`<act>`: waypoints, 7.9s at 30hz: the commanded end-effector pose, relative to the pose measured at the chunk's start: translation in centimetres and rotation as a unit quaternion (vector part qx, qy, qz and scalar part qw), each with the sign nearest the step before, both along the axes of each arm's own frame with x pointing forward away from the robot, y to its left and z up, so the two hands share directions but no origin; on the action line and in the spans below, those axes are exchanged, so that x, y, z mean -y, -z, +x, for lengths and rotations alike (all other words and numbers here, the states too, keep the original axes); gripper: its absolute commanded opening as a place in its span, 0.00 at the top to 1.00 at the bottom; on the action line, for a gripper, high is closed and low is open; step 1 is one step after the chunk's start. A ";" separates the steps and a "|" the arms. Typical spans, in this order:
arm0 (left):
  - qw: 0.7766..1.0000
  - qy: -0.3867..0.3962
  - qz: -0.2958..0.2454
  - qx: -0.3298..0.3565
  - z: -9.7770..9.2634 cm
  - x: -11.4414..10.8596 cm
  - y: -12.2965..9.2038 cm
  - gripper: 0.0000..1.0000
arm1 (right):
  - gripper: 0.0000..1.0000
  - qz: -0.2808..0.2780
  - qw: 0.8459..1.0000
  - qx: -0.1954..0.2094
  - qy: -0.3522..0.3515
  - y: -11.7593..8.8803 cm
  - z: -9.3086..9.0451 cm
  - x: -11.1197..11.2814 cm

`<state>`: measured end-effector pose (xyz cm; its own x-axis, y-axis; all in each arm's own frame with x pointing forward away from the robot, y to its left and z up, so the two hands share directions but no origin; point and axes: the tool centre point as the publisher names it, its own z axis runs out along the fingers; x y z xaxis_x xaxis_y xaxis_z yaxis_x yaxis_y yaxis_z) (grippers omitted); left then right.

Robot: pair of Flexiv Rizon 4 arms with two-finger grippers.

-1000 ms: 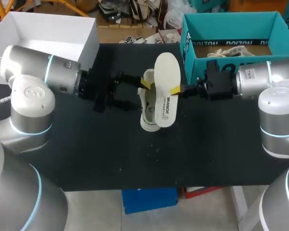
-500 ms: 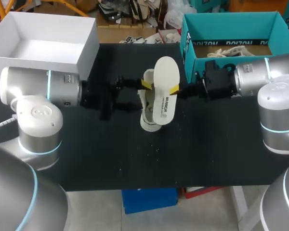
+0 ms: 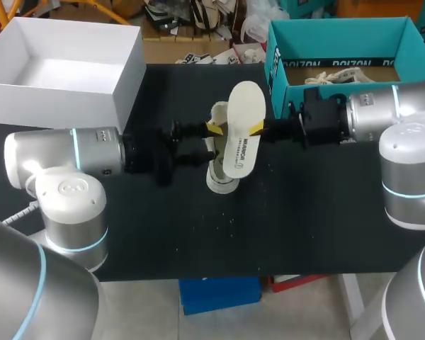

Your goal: Take the shoe out of the shoebox, open the shoe tongue, remove and reinsert the insole, then place the shoe into the shoebox

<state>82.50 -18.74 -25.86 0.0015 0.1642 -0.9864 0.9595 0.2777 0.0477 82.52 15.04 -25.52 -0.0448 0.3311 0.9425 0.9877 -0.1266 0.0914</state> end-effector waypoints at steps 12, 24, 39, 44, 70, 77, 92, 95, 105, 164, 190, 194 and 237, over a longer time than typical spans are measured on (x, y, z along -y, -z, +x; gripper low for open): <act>0.999 -0.038 -0.027 0.021 0.6 1.1 -0.9 0.29 | 1.00 0.023 1.000 -0.004 -0.007 -0.1 -1.1 -1.3; 0.999 -0.018 -0.048 0.006 0.1 1.5 -0.8 0.56 | 1.00 0.024 1.000 -0.009 -0.010 0.1 -1.2 -1.7; 0.998 0.000 -0.056 0.005 0.3 2.0 -1.0 0.66 | 1.00 0.025 1.000 -0.011 -0.014 0.2 -1.2 -2.2; 0.998 0.003 -0.057 0.004 0.4 2.1 -1.0 0.85 | 1.00 0.026 1.000 -0.011 -0.014 0.2 -1.2 -2.3; 0.989 -0.016 0.118 -0.084 -0.5 0.9 2.1 1.00 | 0.00 -0.148 0.984 -0.016 0.097 1.0 -3.1 5.3; 0.986 -0.018 0.126 -0.103 -1.0 -0.1 3.5 1.00 | 0.00 -0.156 0.980 0.003 0.125 0.3 -4.6 8.0; 0.983 0.009 0.128 -0.129 -1.9 0.0 4.7 1.00 | 0.00 -0.220 0.965 0.139 -0.040 -2.5 -6.5 9.9; 0.980 0.008 0.137 -0.141 -1.9 0.2 4.9 1.00 | 0.00 -0.220 0.965 0.139 -0.040 -2.5 -6.5 9.9; 0.981 0.024 0.129 -0.142 -1.9 0.5 5.1 1.00 | 0.00 -0.296 0.929 0.212 -0.064 -2.6 -6.7 9.8; 0.925 0.108 0.341 -0.126 -5.1 -2.5 3.2 1.00 | 0.00 -0.408 0.852 0.319 -0.075 -1.5 -9.3 11.4; 0.908 0.138 0.364 -0.155 -1.9 -1.5 7.3 1.00 | 0.00 -0.408 0.852 0.319 -0.075 -1.5 -9.3 11.4; 0.908 0.139 0.365 -0.155 -1.1 -1.2 7.6 1.00 | 0.00 -0.408 0.852 0.319 -0.075 -1.5 -9.3 11.4; 0.929 0.068 0.329 -0.155 7.9 1.0 11.6 1.00 | 0.00 -0.408 0.852 0.319 -0.075 -1.5 -9.3 11.4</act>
<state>90.01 -19.09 -36.82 -0.1987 0.7542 -0.6258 0.9800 0.1577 -0.1211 73.28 3.68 -24.05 -0.5602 0.8109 0.1690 0.7048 0.3594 0.6117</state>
